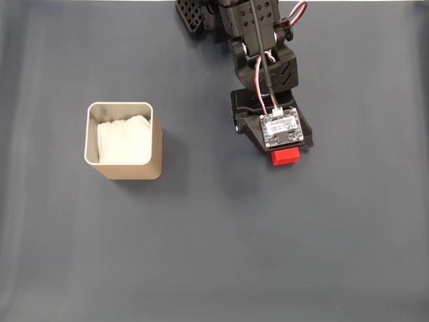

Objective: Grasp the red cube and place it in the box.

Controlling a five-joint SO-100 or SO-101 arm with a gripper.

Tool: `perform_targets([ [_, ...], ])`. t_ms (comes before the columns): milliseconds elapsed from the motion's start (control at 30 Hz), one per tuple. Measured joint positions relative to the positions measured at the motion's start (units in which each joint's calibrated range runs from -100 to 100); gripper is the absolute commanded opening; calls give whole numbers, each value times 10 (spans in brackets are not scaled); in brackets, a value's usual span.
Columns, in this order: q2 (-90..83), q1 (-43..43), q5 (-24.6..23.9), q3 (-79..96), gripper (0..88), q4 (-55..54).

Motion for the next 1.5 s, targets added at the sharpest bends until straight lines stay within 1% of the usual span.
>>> perform_targets([
  [167, 4, 0, 0, -4, 343, 0],
  [433, 4, 0, 0, -6, 234, 0],
  [900, 7, 5, 17, -9, 178, 0],
  [1500, -2, 5, 31, -9, 128, 6],
])
